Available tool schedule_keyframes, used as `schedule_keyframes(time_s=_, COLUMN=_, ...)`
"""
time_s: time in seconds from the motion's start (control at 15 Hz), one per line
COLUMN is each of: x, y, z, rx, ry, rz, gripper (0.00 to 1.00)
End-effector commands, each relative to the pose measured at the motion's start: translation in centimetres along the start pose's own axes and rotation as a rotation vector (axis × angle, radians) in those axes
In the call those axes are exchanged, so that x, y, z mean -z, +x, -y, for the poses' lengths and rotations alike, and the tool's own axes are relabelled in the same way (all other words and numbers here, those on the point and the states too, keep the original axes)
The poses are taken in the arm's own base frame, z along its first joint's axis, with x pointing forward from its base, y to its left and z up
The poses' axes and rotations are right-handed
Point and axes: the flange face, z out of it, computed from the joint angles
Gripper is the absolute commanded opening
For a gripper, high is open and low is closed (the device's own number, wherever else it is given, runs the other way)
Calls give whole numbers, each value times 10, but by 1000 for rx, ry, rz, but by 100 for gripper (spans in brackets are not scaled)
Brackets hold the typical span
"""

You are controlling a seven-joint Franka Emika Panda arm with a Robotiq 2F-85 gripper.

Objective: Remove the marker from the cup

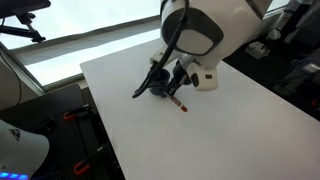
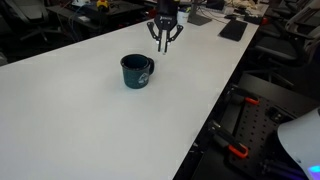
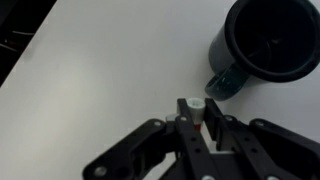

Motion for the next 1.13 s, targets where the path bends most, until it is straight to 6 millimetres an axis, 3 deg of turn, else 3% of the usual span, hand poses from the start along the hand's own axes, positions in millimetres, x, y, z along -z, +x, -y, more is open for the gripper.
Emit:
schedule_keyframes(time_s=0.0, x=-14, y=20, z=-4, rx=-73, ry=-20, rz=-20, gripper=5)
schedule_keyframes(time_s=0.13, x=-24, y=29, z=-4, rx=-98, ry=-32, rz=-7, gripper=5)
schedule_keyframes(time_s=0.2, x=-28, y=31, z=-4, rx=-100, ry=-32, rz=14, gripper=46)
schedule_keyframes(time_s=0.27, x=-26, y=26, z=-10, rx=-69, ry=-29, rz=5, gripper=23)
schedule_keyframes(time_s=0.47, x=-34, y=34, z=-8, rx=-79, ry=-39, rz=8, gripper=44)
schedule_keyframes(time_s=1.07, x=-33, y=34, z=-6, rx=-80, ry=-37, rz=6, gripper=46)
